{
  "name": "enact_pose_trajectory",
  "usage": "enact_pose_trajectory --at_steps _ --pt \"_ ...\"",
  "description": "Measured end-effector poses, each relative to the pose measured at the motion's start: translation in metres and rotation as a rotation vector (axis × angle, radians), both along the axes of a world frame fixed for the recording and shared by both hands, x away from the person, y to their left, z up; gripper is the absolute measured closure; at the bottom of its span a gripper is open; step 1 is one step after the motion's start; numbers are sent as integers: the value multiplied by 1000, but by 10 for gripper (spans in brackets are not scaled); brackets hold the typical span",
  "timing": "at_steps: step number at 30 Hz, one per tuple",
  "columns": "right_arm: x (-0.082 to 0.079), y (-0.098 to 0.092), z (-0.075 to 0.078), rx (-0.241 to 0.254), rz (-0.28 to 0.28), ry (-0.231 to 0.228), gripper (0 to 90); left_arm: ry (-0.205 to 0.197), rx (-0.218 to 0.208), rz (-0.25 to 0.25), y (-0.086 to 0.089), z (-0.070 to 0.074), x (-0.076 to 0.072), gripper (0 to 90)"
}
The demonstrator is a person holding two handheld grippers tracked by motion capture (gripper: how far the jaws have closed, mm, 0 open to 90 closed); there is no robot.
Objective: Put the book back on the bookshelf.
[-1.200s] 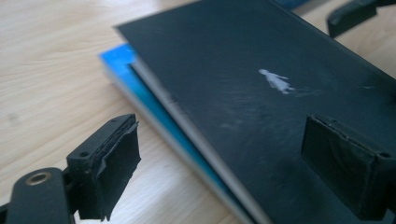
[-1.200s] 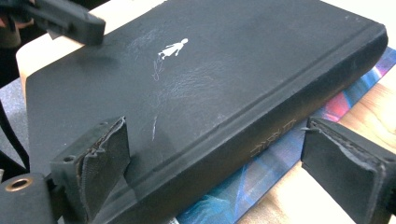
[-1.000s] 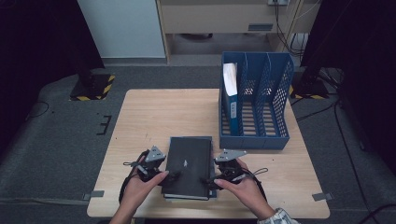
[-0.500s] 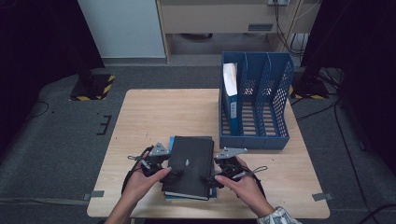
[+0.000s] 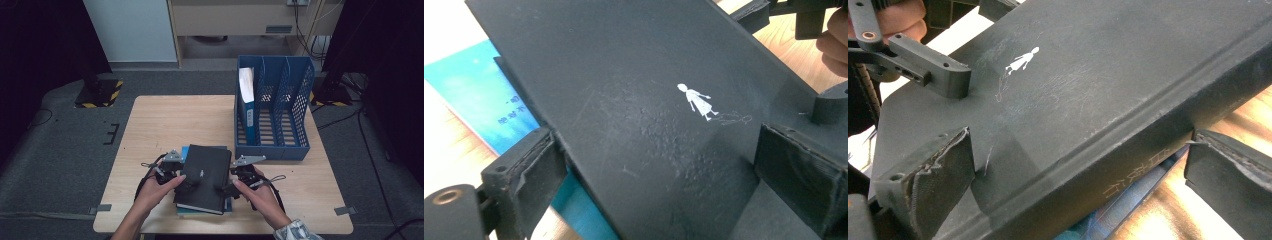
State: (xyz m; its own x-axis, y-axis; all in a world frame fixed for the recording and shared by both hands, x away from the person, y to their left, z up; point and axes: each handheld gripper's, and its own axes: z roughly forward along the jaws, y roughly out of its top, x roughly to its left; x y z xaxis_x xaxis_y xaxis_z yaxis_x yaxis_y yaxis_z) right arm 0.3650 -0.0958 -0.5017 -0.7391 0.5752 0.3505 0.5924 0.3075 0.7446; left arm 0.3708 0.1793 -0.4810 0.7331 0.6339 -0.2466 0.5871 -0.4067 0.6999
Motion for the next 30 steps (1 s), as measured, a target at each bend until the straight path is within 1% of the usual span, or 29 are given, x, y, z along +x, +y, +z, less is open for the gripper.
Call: enact_pose_trajectory --at_steps 2,5,7,15,17,22,30 --pt "1 -2 -2 17 6 -3 2 3 -2 -5 0 -1 1 48" --pt "3 -3 -5 40 -3 24 1 5 -4 -10 0 -1 2 46" --pt "3 -4 -6 46 -6 31 1 4 -4 -11 0 -1 2 46" --pt "10 -3 -11 81 -36 109 0 2 -9 -12 1 -2 2 46" --pt "12 -3 -12 93 -42 137 0 1 -12 -13 1 -2 2 45" --pt "16 -3 -15 111 -45 178 0 0 -17 -19 1 -2 3 42" --pt "19 -3 -15 114 -46 190 0 -1 -27 -34 3 -4 7 43"
